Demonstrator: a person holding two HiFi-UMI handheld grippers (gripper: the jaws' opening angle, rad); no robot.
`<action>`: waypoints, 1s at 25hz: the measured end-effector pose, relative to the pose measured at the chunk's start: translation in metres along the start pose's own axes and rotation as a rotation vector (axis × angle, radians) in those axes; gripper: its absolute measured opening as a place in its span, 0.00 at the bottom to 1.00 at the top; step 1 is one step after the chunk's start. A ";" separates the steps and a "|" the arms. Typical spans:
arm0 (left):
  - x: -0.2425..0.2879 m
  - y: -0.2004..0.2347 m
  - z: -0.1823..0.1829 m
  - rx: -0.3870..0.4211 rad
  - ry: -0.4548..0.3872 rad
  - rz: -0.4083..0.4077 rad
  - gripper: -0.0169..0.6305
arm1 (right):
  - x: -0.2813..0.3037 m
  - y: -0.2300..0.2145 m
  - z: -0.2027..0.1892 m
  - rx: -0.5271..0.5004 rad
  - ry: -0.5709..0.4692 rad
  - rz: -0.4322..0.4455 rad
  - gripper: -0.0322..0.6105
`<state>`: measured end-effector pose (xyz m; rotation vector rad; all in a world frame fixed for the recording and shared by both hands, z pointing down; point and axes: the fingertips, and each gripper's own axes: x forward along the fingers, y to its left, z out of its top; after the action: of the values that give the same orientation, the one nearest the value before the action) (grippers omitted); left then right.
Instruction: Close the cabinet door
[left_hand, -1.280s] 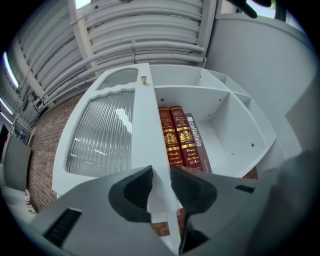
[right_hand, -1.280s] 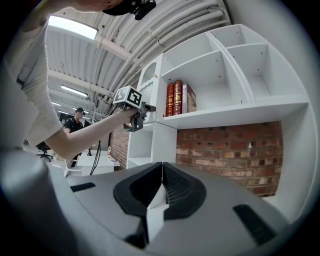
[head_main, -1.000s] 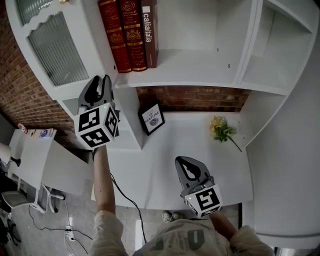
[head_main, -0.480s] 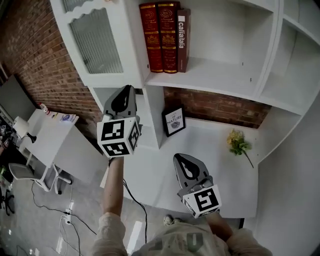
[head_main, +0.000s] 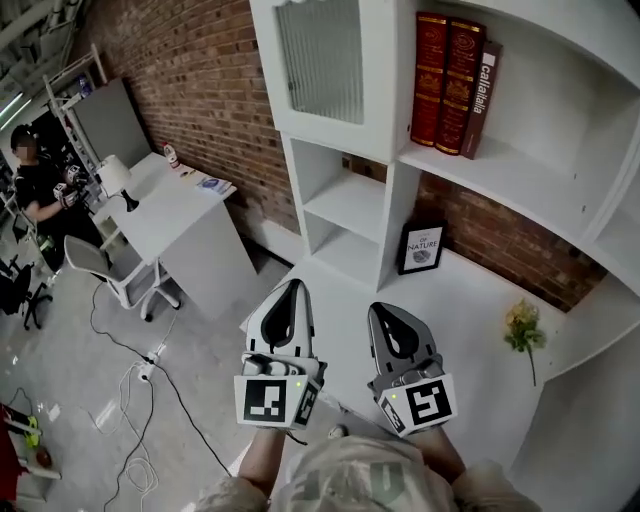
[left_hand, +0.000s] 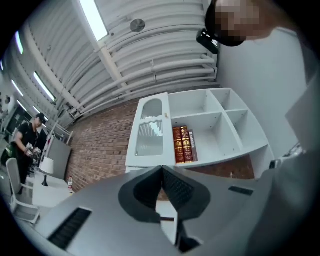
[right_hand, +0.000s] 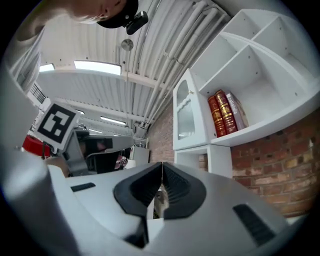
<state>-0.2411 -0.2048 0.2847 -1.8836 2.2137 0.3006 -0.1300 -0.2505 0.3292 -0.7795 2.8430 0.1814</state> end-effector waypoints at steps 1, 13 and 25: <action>-0.013 0.001 -0.002 0.023 0.001 0.026 0.05 | 0.002 0.007 -0.003 0.000 0.002 0.025 0.08; -0.073 0.025 -0.035 0.009 0.084 0.167 0.05 | 0.014 0.053 -0.033 0.031 0.075 0.154 0.08; -0.064 0.020 -0.055 -0.066 0.123 0.083 0.05 | 0.007 0.047 -0.044 0.041 0.109 0.112 0.08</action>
<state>-0.2531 -0.1576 0.3562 -1.8946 2.3949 0.2820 -0.1667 -0.2209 0.3742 -0.6405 2.9854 0.0979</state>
